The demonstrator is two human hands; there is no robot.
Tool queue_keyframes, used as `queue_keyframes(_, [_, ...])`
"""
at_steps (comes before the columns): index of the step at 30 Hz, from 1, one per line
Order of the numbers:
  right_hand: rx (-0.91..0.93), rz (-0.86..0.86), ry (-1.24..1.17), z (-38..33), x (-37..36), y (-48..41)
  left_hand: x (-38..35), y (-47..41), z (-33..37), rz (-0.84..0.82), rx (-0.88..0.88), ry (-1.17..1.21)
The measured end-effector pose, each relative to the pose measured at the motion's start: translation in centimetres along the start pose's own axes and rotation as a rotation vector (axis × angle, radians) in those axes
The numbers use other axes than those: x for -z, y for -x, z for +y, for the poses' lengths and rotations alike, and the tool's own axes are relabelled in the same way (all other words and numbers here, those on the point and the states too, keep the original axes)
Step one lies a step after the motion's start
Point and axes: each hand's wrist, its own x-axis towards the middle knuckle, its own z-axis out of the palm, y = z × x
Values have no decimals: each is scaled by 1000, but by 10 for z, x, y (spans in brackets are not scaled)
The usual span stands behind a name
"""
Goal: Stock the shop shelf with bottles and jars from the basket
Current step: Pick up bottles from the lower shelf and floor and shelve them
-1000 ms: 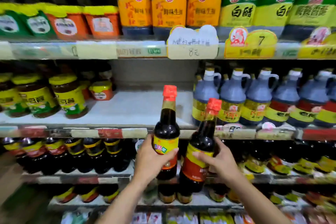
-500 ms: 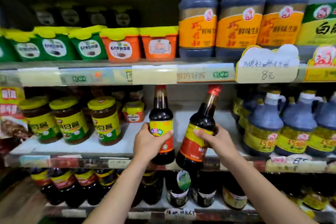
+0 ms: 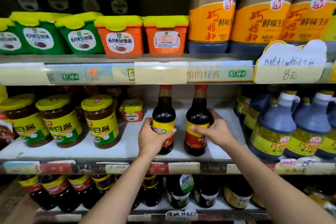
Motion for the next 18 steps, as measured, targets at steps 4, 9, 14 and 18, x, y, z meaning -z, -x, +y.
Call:
queue_keyframes(4, [45, 4, 56, -2, -6, -7, -9, -9, -10, 32, -20, 30])
queue_keyframes(9, [76, 38, 37, 4, -14, -13, -21, -16, -20, 48, -34, 47])
queue_keyframes(14, [11, -92, 88, 27, -12, -3, -8, -18, -30, -189, -19, 68])
queue_keyframes(18, [-45, -182, 169, 45, -9, 4, 1, -21, -39, -402, 12, 21])
